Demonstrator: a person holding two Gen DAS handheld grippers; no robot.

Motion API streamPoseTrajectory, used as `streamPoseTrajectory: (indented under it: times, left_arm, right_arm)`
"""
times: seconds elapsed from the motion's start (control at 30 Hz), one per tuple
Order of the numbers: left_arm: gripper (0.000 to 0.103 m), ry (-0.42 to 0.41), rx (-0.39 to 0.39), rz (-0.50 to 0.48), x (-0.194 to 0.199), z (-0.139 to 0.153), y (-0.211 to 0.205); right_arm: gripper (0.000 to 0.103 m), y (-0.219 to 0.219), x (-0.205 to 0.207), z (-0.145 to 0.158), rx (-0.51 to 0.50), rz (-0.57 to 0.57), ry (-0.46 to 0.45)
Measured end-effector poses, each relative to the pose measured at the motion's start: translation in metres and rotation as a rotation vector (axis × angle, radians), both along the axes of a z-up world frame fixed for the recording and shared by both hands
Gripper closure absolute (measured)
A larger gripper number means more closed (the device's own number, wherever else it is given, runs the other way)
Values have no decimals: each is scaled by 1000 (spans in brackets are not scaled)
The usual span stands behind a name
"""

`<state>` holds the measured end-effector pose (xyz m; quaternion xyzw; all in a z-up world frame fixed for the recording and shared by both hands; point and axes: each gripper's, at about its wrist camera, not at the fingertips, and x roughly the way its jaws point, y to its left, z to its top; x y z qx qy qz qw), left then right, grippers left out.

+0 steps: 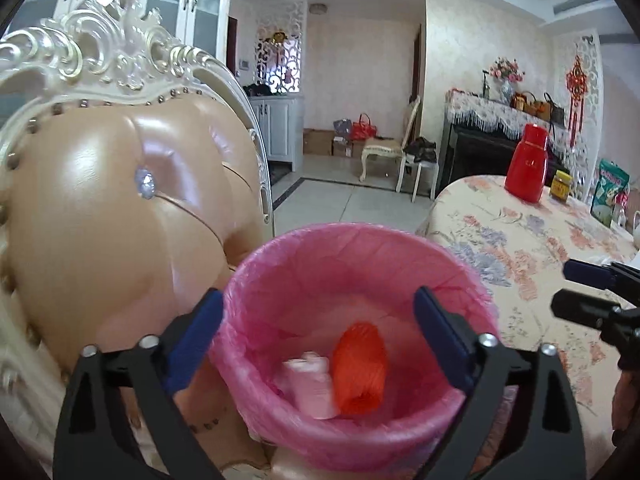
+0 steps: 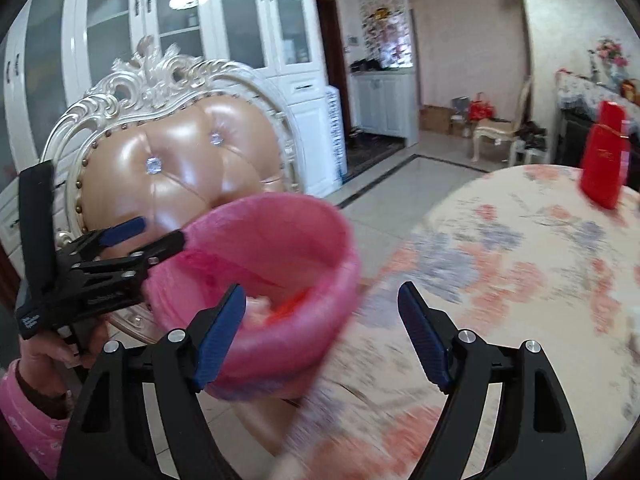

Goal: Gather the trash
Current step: 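Carry the net and cup to the pink bin and release both, then grasp the black DORMI box with the right tool while the left tool grasps a white foam block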

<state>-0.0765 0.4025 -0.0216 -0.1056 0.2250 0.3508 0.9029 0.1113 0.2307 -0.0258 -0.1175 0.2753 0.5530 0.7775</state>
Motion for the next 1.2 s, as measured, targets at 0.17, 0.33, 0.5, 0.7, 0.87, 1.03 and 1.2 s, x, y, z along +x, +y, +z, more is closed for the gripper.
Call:
streamPoseTrajectory:
  times: [0.17,0.33,0.5,0.7,0.87,1.03,1.2]
  left_arm:
    - [5,-8,25,-90,7,0,-51]
    - [5,-27,-38,-270,38,-3,-104]
    - [5,-16,-55,-421,78,-4,-161]
    - [5,15,-96,-578,126,-9,-228]
    - [5,110,-63,-684,169,-19,-280]
    - [5,157,-50,-714,185,-26,-297]
    - [5,181,-26,-740,190,-32,-297]
  right_arm:
    - [19,-67,2,7,4,-143,-77]
    - [18,-144,11,7,3,-290,-85]
    - [18,-229,21,1,-3,-478,-80]
    - [18,-313,33,-8,-14,-668,-55]
    - [18,-343,60,-28,-87,-789,13]
    - [18,-330,89,-44,-141,-813,77]
    - [23,-309,109,-59,-208,-816,110]
